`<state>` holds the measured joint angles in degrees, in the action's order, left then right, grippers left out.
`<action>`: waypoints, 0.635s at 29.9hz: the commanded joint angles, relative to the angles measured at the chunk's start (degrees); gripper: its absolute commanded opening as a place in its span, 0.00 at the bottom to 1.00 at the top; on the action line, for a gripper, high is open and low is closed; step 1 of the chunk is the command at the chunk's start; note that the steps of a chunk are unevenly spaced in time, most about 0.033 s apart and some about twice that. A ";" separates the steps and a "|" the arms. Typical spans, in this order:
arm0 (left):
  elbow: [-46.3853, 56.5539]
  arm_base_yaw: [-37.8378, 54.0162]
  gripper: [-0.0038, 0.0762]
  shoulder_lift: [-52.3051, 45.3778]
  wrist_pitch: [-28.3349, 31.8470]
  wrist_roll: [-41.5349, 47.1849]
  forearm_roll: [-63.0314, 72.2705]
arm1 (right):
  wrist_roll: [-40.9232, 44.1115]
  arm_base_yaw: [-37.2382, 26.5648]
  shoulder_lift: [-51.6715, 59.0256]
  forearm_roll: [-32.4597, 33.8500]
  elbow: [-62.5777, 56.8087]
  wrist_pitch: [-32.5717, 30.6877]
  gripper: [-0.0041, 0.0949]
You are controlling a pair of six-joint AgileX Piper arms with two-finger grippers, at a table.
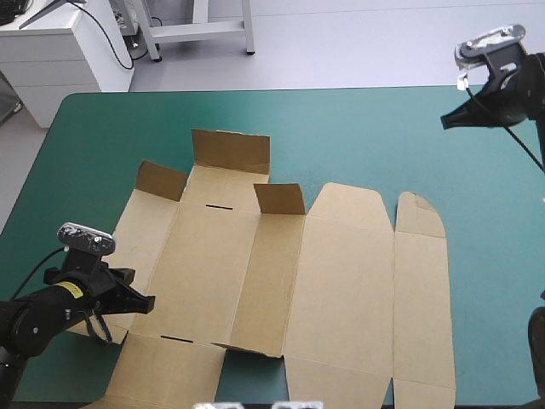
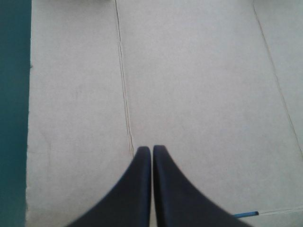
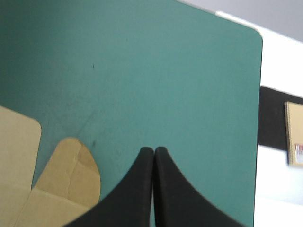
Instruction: Fold the box
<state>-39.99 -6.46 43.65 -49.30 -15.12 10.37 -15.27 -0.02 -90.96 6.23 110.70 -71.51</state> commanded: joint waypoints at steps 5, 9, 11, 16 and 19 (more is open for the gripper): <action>-1.46 -0.33 0.04 -0.09 6.36 -0.89 -0.84 | 0.46 -2.02 14.72 -4.07 -18.80 4.99 0.02; -1.46 -0.33 0.04 -0.09 7.42 -1.44 -3.58 | 0.46 -2.02 24.03 -9.14 -31.49 11.36 0.02; -1.46 -0.33 0.04 -0.09 7.42 -1.44 -4.03 | 0.31 -2.02 28.12 -10.44 -37.21 13.22 0.02; -1.46 -0.33 0.04 -0.09 7.42 -1.44 -4.16 | -0.23 -2.02 37.66 -10.73 -49.53 15.31 0.02; -1.46 -0.33 0.04 -0.09 7.42 -1.44 -4.16 | -0.23 -2.02 42.19 -11.34 -53.73 15.34 0.02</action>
<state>-39.99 -6.46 43.65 -45.17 -16.67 5.84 -14.89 -1.57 -52.98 -4.17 58.83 -59.80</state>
